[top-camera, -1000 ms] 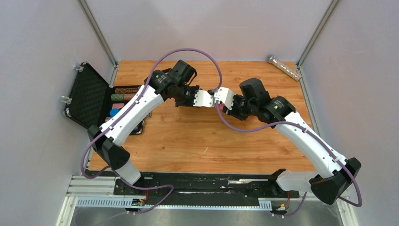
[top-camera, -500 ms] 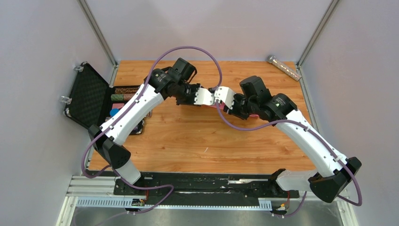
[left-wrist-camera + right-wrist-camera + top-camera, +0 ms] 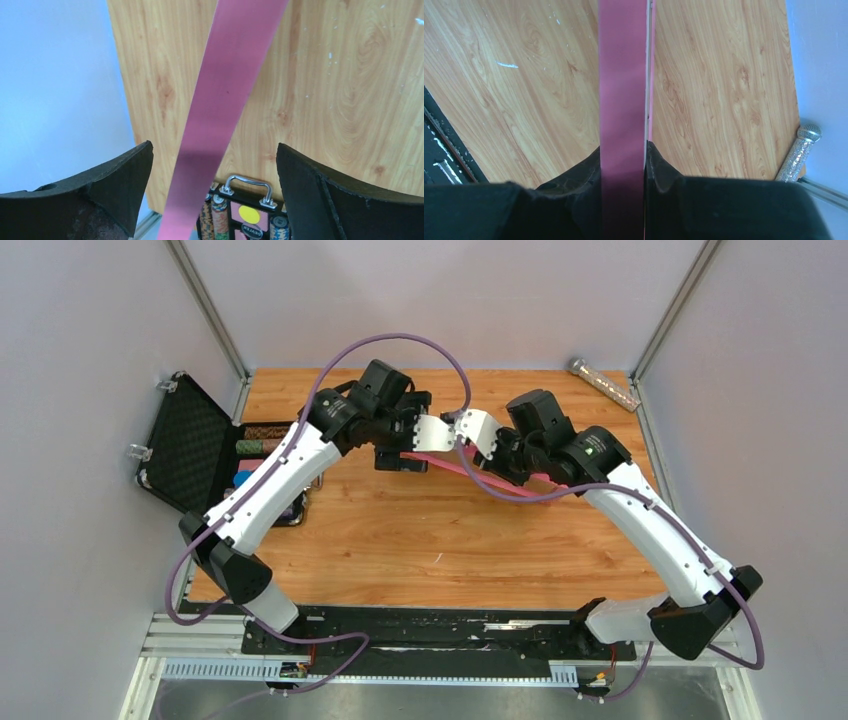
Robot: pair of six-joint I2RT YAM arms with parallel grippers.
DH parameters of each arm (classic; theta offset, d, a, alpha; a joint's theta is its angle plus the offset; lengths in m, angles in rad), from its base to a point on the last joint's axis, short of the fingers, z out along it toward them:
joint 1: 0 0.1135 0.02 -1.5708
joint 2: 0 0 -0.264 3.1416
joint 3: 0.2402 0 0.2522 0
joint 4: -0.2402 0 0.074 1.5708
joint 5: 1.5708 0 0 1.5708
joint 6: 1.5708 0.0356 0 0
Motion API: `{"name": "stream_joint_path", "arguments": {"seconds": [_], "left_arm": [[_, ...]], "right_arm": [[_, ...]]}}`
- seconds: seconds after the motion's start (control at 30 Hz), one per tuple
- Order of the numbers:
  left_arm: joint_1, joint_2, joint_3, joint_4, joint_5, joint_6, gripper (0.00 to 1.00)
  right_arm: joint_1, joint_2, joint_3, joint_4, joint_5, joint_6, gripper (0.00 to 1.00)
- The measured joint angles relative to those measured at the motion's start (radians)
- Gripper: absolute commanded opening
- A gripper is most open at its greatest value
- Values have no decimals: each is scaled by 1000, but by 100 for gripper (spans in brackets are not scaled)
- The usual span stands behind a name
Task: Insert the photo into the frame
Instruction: Turn over the photo frame at the center of the board.
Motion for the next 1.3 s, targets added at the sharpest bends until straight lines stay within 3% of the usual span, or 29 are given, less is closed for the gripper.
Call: {"name": "stream_joint_path", "arguments": {"seconds": [0.27,0.7,0.97,1.2,1.3], "left_arm": [[45,-129,-72,148,-60,-82,100],[222,-328,-191,376,-88,-414,100],[266,-356,-312,396,-60,-499,100],[280,-382,-364,406,-43,-529,100],[283,-390,-375,414,-35,-533,100]], "right_arm": [[0,43,76,-16,0,51,0],[-34,242,340,-95,-48,256,0],[-230,337,452,-141,-214,401,0],[-446,386,469,-134,-346,497,0],[-481,391,469,-127,-359,517,0]]}}
